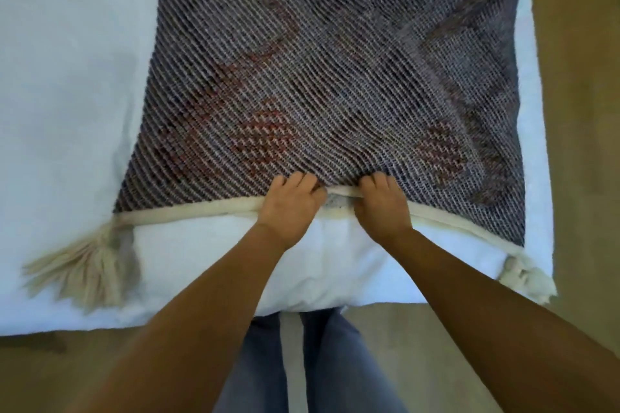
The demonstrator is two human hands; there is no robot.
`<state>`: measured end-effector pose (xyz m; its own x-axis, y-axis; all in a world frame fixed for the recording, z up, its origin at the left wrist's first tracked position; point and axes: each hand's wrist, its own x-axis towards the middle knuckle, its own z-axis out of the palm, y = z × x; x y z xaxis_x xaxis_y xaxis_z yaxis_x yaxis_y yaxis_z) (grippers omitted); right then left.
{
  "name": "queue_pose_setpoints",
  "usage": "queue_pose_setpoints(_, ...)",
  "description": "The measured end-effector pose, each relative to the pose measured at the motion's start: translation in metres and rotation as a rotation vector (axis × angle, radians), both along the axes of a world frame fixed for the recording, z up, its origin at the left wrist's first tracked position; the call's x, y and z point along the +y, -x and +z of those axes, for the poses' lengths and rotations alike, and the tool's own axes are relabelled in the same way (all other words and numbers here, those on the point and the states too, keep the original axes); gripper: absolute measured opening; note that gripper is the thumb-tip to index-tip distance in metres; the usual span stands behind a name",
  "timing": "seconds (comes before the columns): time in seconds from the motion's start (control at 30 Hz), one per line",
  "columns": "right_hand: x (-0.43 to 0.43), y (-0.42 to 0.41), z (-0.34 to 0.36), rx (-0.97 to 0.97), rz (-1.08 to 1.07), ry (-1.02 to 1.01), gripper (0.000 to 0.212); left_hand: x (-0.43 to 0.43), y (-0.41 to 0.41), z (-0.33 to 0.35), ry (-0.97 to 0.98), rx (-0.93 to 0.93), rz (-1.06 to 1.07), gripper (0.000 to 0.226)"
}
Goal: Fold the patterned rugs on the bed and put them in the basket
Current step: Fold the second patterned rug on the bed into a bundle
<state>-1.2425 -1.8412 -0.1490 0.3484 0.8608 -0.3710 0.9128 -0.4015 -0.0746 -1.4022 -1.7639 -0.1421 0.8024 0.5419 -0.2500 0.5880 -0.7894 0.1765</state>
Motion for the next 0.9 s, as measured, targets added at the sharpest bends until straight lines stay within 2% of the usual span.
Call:
queue_pose_setpoints(0.13, 0.007, -0.019, -0.005, 0.08, 0.07, 0.006, 0.022, 0.003, -0.007, -0.012, 0.035, 0.114, 0.219, 0.033)
queue_pose_setpoints(0.23, 0.0, -0.029, -0.001, 0.173, 0.159, -0.02, 0.023, 0.0, -0.01, -0.01, 0.066, 0.093, 0.2, 0.025)
queue_pose_setpoints(0.33, -0.024, -0.03, -0.002, 0.241, 0.232, 0.061, 0.024, -0.014, -0.002, -0.005, 0.091, 0.04, 0.19, 0.023)
queue_pose_setpoints(0.47, -0.034, -0.034, -0.005, 0.453, 0.136, 0.145, 0.031, -0.025, -0.006, -0.003, 0.133, 0.236, 0.266, 0.032)
queue_pose_setpoints(0.57, -0.034, -0.054, 0.005, 0.586, -0.13, -0.108, 0.024, -0.026, -0.041, 0.004, 0.085, 0.148, 0.158, 0.047)
queue_pose_setpoints(0.63, -0.043, -0.082, 0.01, 0.499, -0.369, -0.343, 0.022, -0.031, -0.07, 0.006, 0.054, 0.11, 0.029, 0.052)
queue_pose_setpoints(0.7, -0.059, -0.118, 0.009, 0.316, -0.613, -0.457, 0.031, -0.039, -0.102, 0.003, 0.07, 0.157, -0.079, 0.061)
queue_pose_setpoints(0.73, -0.069, -0.137, 0.007, 0.233, -0.744, -0.446, 0.039, -0.045, -0.118, 0.0, 0.065, 0.172, -0.114, 0.063)
queue_pose_setpoints(0.8, -0.088, -0.166, -0.002, 0.162, -1.007, -0.299, 0.061, -0.055, -0.145, -0.006, 0.031, 0.185, -0.161, 0.061)
queue_pose_setpoints(0.9, -0.111, -0.19, -0.012, 0.176, -1.152, -0.075, 0.094, -0.067, -0.175, -0.011, 0.01, 0.175, -0.225, 0.06)
